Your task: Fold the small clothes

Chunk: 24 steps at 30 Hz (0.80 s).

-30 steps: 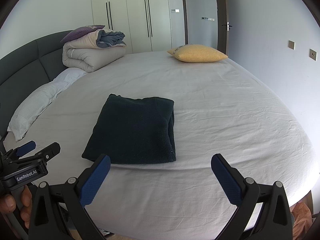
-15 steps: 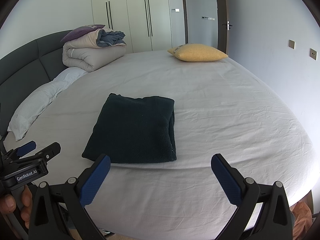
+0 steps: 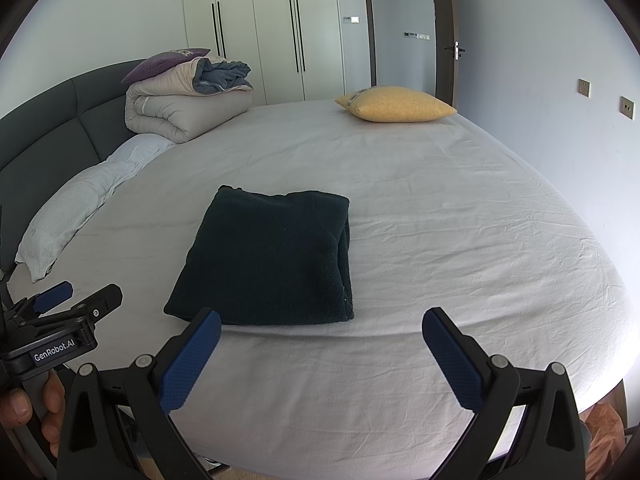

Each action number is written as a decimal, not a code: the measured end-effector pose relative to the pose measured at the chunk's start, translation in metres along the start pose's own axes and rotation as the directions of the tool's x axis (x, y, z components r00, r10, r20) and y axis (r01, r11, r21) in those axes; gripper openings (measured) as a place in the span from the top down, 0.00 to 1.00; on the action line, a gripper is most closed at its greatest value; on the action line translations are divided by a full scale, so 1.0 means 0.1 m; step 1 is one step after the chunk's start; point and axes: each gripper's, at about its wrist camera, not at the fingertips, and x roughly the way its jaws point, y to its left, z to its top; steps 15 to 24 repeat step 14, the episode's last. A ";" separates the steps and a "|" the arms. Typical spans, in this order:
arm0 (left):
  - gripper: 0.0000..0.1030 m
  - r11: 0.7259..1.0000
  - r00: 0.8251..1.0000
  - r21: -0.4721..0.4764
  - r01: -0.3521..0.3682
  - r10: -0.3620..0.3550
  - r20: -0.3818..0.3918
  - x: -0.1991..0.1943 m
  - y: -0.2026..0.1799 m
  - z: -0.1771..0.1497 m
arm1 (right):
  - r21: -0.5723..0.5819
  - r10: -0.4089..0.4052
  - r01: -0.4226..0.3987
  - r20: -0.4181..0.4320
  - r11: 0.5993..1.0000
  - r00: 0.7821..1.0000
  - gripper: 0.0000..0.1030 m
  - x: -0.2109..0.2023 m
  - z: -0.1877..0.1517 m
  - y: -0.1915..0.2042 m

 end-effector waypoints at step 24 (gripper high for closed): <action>0.00 1.000 1.000 -0.004 0.004 -0.004 -0.010 0.06 0.05 0.00 | 0.012 0.008 -0.008 -0.011 1.000 1.000 0.00 0.03 -0.09 0.01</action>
